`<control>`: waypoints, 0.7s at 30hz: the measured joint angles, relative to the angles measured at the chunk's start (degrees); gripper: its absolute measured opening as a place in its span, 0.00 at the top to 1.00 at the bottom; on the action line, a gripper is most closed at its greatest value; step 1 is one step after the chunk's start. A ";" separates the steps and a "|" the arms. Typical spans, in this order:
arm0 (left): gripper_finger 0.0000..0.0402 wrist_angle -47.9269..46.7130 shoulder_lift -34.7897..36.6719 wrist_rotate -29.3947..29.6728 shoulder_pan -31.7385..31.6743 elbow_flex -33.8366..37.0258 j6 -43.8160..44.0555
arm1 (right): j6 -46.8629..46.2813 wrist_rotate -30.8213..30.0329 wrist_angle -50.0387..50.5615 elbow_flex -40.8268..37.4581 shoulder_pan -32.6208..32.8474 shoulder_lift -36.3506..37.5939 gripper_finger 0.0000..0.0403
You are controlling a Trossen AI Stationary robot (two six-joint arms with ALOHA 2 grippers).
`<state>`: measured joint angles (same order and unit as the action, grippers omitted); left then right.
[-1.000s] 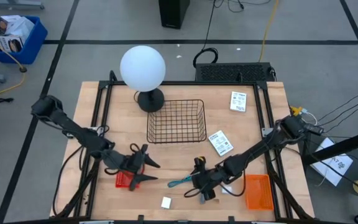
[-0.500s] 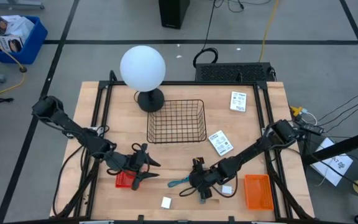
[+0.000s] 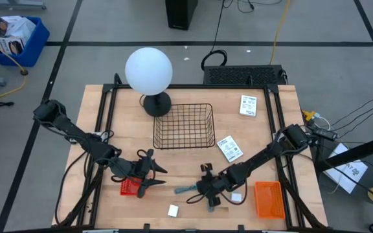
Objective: Pick and place items into bin
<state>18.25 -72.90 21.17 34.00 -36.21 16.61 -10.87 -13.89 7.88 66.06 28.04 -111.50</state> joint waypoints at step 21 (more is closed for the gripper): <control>0.54 -0.18 0.04 1.49 -0.66 0.02 -1.91 | 2.62 -9.41 -12.14 -0.11 -0.97 5.29 0.95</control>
<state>18.06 -72.86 22.65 33.34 -36.18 14.70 -8.25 -23.31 -4.27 65.95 27.07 -106.21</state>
